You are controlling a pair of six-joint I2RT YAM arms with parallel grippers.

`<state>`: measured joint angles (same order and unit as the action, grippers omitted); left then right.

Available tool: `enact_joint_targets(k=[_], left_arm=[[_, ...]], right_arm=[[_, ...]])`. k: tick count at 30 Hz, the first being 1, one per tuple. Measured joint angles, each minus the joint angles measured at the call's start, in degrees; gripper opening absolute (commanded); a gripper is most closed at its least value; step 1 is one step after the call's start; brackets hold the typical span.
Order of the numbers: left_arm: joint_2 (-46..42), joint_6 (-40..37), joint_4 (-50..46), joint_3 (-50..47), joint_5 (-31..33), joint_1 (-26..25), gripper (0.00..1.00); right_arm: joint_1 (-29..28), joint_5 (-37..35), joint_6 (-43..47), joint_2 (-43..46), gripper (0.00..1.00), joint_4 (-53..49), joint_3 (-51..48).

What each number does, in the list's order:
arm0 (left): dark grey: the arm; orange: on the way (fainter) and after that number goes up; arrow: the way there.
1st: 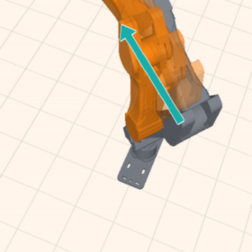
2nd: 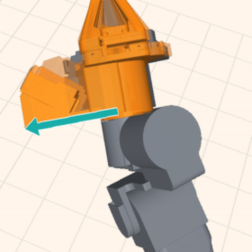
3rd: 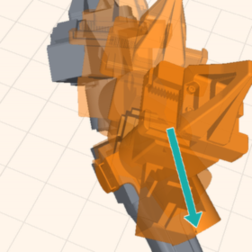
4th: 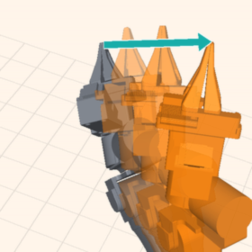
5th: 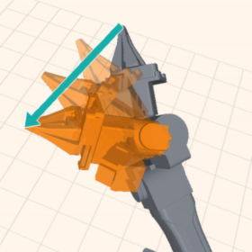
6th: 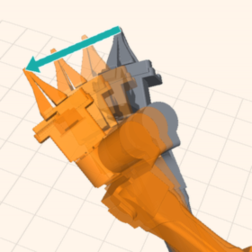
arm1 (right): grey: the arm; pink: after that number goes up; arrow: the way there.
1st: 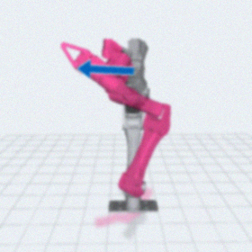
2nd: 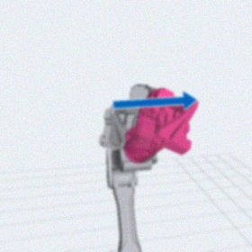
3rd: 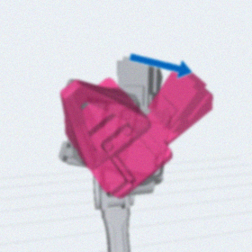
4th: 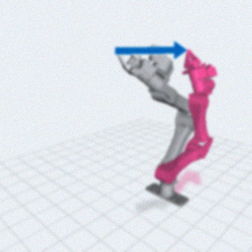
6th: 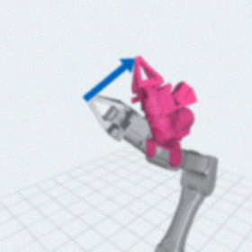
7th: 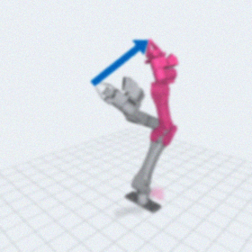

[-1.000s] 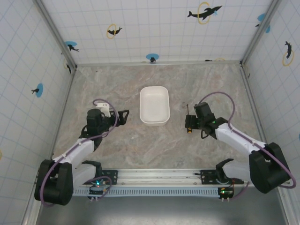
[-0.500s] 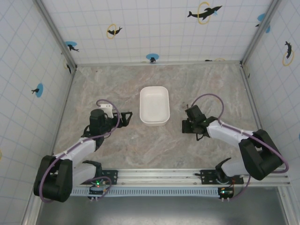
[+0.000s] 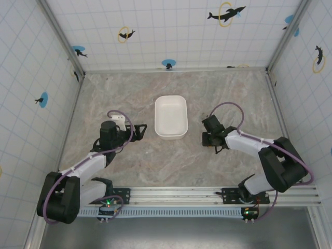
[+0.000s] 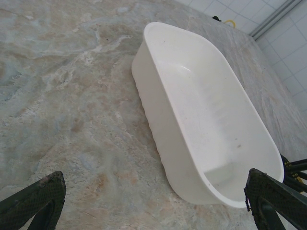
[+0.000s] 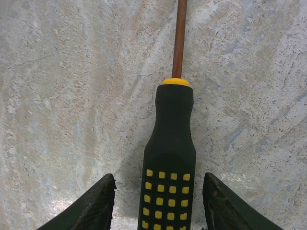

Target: Put the screwdriver in the bin

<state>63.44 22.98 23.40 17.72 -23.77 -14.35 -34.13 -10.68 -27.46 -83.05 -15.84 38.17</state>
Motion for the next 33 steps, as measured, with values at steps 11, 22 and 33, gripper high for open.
enact_joint_targets(k=[11, 22, 33], left_arm=[[1.1, -0.1, -0.4, 0.0, 0.3, -0.4, 0.98], [0.9, -0.5, -1.8, 0.4, 0.4, -0.6, 0.98], [-0.1, -0.5, -2.7, 0.6, 0.7, -0.6, 0.98]], right_arm=[[0.0, 0.2, 0.1, -1.9, 0.34, -1.0, 1.2], [0.5, 0.4, 0.0, -2.2, 0.17, -1.6, 1.6], [4.3, 8.4, 0.0, 8.5, 0.07, -2.8, 3.3]])
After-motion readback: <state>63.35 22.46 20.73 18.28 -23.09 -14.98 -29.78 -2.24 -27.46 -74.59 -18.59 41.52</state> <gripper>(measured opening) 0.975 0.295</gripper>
